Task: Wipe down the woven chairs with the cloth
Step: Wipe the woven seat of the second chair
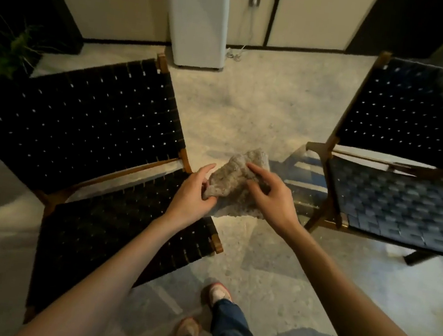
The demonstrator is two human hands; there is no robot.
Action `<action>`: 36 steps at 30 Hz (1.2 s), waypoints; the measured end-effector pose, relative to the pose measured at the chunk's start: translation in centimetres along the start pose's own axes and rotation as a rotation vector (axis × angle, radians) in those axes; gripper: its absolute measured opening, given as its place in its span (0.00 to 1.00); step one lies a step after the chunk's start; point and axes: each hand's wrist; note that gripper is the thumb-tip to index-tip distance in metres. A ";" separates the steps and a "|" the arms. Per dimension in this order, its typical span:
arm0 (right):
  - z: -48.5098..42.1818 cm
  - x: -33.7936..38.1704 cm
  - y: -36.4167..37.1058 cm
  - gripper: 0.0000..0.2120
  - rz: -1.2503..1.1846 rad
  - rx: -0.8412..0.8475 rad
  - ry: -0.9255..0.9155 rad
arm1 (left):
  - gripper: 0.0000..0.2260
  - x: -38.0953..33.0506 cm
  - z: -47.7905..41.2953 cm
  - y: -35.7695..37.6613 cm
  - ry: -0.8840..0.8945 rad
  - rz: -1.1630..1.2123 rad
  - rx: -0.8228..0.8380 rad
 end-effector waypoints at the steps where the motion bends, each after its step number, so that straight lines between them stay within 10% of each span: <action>1: 1.0 0.4 -0.9 0.17 -0.014 -0.026 0.013 | 0.32 -0.8 0.1 0.0 0.008 0.001 0.062; 16: 9.2 -4.4 -17.7 0.14 0.006 -0.314 0.128 | 0.34 -15.1 -0.2 12.5 0.099 -0.041 0.665; 19: 9.1 -7.2 -21.7 0.15 0.063 -0.357 0.152 | 0.21 -17.6 -1.3 17.0 0.100 0.059 0.733; 28: 4.1 -16.7 -33.8 0.10 0.055 -0.401 0.288 | 0.10 -25.3 -6.8 32.5 0.206 -0.047 0.752; 36: -2.1 -24.4 -39.5 0.34 0.462 -0.100 0.338 | 0.03 -29.1 -12.5 38.7 0.409 -0.188 0.666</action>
Point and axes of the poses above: each hand's wrist, its own z-axis away from the middle knuckle, its own y-axis out of the palm, x = y × z, and after that the axes turned 7 degrees about -x, right-handed
